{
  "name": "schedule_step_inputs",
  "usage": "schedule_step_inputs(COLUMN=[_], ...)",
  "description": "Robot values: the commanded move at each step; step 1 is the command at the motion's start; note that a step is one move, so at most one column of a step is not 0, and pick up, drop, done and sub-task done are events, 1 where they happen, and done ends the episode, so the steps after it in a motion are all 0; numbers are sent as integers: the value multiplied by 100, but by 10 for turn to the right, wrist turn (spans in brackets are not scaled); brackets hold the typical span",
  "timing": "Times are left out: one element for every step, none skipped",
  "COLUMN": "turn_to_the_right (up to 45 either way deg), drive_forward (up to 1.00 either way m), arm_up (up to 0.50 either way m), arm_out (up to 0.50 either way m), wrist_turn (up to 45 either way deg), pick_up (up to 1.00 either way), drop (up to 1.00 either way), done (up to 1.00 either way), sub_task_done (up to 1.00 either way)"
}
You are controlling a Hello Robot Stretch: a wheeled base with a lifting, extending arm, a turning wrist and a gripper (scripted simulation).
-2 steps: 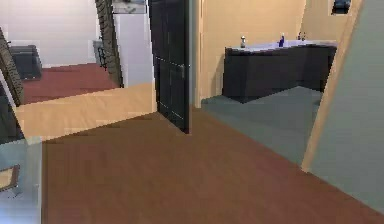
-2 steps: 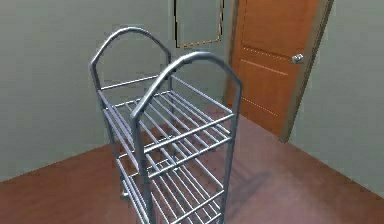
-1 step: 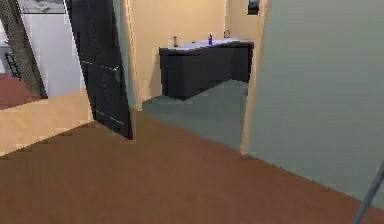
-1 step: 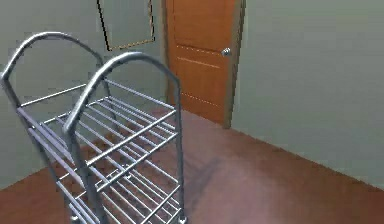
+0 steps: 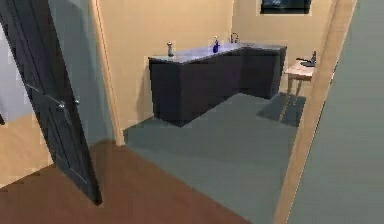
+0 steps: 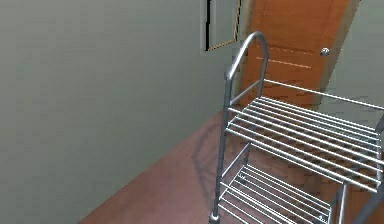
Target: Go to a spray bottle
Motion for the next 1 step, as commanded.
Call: schedule_step_inputs(turn_to_the_right=[30], drive_forward=[0], arm_up=[0], arm_out=[0], wrist_turn=[0], pick_up=[0], drop=[0], done=[0], sub_task_done=[0])
